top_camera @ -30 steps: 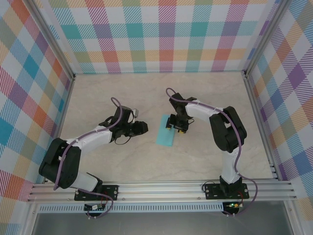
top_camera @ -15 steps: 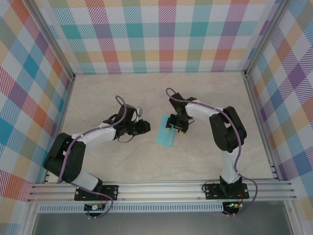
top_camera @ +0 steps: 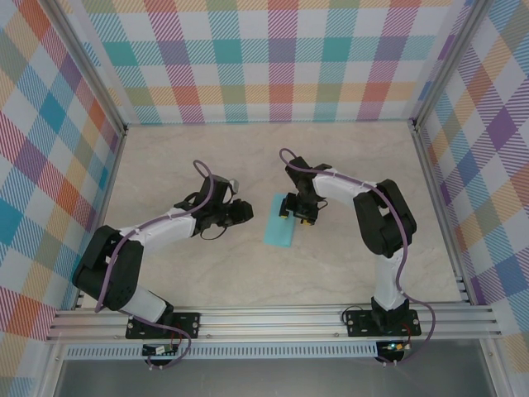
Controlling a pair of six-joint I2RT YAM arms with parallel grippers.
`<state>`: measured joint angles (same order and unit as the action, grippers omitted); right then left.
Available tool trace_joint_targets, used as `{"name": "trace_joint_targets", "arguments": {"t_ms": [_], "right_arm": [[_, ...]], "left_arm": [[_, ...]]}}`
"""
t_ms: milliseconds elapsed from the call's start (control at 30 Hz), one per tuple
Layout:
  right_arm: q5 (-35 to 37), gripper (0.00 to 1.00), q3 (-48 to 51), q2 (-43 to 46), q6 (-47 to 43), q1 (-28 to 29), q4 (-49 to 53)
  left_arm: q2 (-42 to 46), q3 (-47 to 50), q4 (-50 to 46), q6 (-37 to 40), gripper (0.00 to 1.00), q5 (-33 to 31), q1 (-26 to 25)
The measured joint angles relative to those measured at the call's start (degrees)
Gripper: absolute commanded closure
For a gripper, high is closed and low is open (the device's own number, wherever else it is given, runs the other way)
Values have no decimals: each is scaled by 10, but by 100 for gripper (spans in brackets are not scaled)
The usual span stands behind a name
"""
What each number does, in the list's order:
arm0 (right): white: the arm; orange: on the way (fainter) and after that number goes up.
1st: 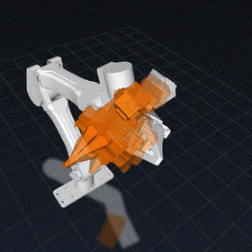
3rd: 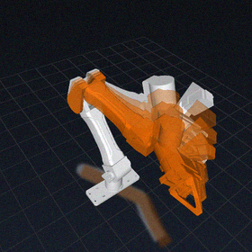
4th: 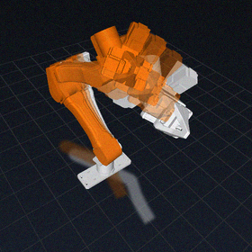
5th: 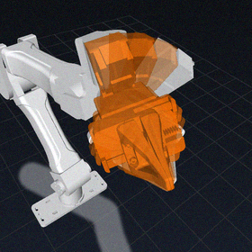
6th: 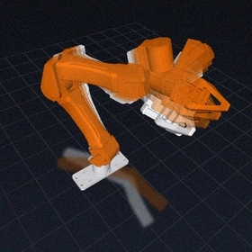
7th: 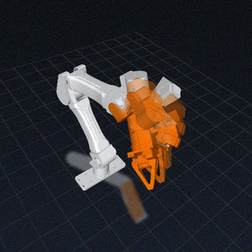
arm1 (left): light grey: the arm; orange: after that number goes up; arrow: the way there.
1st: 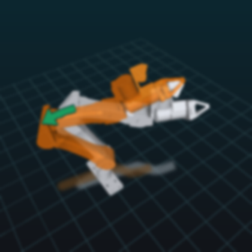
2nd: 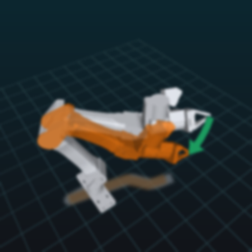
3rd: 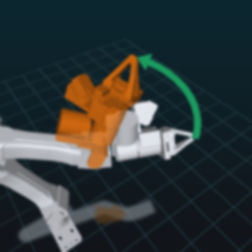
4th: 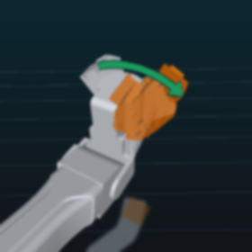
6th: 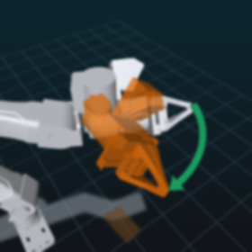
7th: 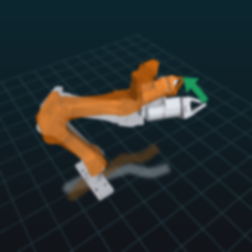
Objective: Fold a paper plane with a square sheet of paper (pick it up from the middle)
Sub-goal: Fold the square sheet of paper in half at the center of the table.
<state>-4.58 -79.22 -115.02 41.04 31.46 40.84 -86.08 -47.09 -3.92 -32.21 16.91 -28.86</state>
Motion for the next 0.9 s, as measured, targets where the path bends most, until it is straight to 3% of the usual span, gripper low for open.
{"name": "trace_joint_targets", "arguments": {"t_ms": [900], "right_arm": [[1,36,15,11,1,1,-13]], "left_arm": [[64,14,-6,-2,72,-60,0]]}}
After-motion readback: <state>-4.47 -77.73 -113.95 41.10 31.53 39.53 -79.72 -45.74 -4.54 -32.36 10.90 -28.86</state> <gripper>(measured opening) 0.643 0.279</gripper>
